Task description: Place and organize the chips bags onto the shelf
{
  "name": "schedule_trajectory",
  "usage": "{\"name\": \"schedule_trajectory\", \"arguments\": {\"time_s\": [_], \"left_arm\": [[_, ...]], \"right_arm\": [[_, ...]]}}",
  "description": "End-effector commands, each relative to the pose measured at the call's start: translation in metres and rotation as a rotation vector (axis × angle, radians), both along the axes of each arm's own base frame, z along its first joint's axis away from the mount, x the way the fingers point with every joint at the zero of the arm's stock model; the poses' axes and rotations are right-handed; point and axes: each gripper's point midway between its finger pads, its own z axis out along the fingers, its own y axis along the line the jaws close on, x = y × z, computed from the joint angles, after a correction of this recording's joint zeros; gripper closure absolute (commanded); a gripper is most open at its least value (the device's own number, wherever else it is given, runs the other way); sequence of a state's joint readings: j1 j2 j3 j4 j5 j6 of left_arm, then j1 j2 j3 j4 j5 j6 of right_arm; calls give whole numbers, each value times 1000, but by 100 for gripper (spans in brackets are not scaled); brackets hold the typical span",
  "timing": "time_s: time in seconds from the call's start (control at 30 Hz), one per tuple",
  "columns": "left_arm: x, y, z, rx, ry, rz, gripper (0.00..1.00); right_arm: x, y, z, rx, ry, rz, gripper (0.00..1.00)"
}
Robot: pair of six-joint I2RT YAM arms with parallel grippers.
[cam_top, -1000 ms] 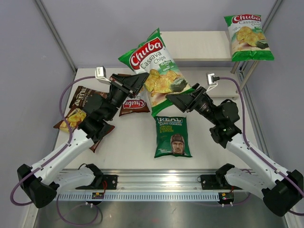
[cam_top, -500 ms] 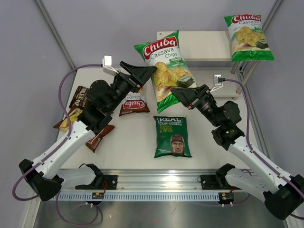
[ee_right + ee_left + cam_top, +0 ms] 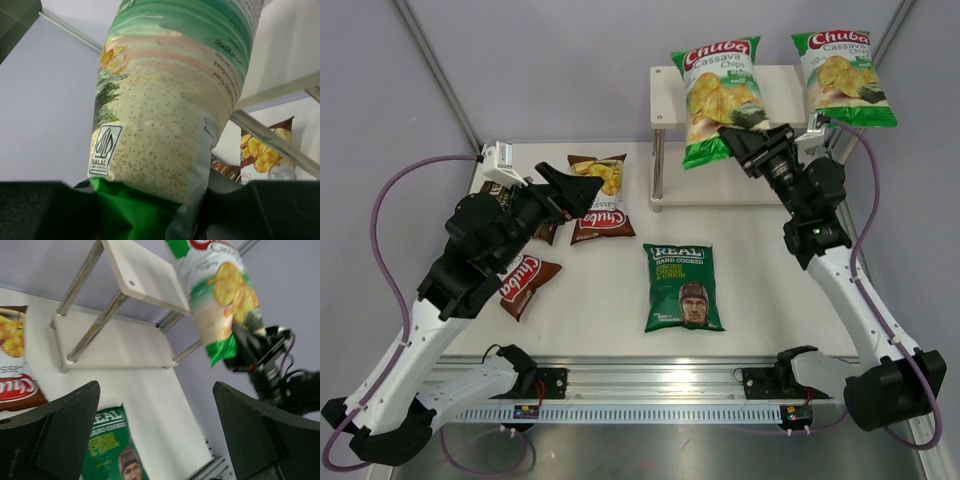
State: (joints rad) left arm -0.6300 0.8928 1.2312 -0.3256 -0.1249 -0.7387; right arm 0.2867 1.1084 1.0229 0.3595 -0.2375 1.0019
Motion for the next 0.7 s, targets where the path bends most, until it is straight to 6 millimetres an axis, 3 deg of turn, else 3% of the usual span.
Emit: {"name": "schedule_trajectory", "arguments": {"time_s": [0.0, 0.07, 0.1, 0.13, 0.17, 0.2, 0.23, 0.27, 0.3, 0.37, 0.5, 0.67], "left_arm": [[-12, 16, -29, 243, 23, -13, 1], [-20, 25, -38, 308, 26, -16, 1], [-26, 30, -50, 347, 56, -22, 1], [-30, 33, -55, 367, 61, -27, 1], [-34, 35, -61, 385, 64, -44, 1], [-43, 39, -70, 418, 68, -59, 1], [-46, 41, -75, 432, 69, -70, 1], [-51, 42, -79, 443, 67, -87, 1], [-55, 45, -91, 480, 79, -100, 1], [-60, 54, -95, 501, 71, -82, 1], [-62, 69, -116, 563, 83, -41, 1], [-60, 73, -141, 600, 96, -27, 1]], "right_arm": [[11, -22, 43, 59, -11, 3, 71], [17, -33, 54, 73, -11, -15, 72], [32, -45, 43, 65, 46, -47, 72], [34, -45, 45, 51, 51, -22, 72], [36, -47, 60, 46, 36, -13, 71], [51, -48, 46, 40, 95, -8, 71], [56, -53, 45, 38, 113, 3, 71], [58, -55, 57, 33, 101, 11, 71], [72, -54, 44, 23, 147, 26, 70], [78, -55, 48, 14, 157, 41, 69], [103, -65, 30, 39, 247, -31, 69], [119, -74, 7, 84, 341, -96, 62]]}}
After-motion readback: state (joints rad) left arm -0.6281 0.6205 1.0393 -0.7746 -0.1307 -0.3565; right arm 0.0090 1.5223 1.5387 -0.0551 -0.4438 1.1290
